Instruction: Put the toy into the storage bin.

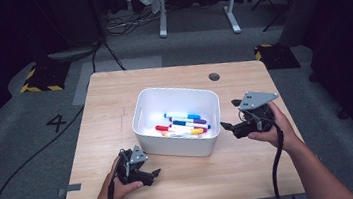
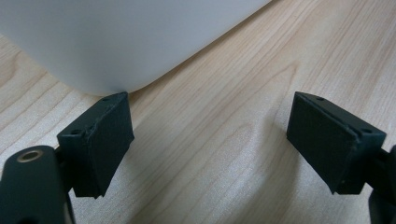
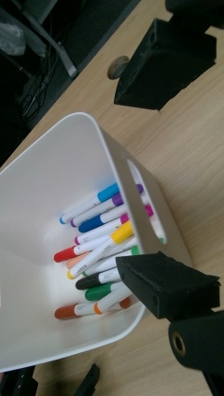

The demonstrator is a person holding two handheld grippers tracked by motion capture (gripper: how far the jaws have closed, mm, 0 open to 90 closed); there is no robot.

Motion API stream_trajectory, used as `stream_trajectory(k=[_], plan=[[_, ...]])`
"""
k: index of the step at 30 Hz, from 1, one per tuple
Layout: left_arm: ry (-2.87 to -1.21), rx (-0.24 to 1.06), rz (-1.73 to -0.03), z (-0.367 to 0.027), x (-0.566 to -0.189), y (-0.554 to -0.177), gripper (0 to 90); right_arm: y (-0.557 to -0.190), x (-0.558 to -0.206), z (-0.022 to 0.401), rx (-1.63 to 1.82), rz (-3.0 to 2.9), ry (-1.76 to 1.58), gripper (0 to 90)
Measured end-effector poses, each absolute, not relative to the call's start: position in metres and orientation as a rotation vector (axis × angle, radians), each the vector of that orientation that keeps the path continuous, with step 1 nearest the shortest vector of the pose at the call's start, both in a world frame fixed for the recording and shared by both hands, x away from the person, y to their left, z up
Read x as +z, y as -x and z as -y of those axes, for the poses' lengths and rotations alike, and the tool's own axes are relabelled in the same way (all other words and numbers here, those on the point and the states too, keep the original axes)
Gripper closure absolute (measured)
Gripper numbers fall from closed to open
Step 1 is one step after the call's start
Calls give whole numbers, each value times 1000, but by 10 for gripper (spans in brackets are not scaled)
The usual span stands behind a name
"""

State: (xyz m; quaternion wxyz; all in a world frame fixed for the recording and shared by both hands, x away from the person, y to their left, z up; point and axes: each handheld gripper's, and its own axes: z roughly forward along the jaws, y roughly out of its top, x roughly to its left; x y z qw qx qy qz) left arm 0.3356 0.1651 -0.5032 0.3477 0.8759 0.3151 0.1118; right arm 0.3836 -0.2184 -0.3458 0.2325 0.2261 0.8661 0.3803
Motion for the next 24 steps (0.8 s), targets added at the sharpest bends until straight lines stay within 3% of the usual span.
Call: stream_trajectory(k=[15,24], plan=[[-2271,290,-817,-165,-503,-336,146,-375,-388,264,963,-2391,-761,192],[-2270,290,-818,-165,-503,-336,146,-377,-434,286,860,-2429,-859,192]])
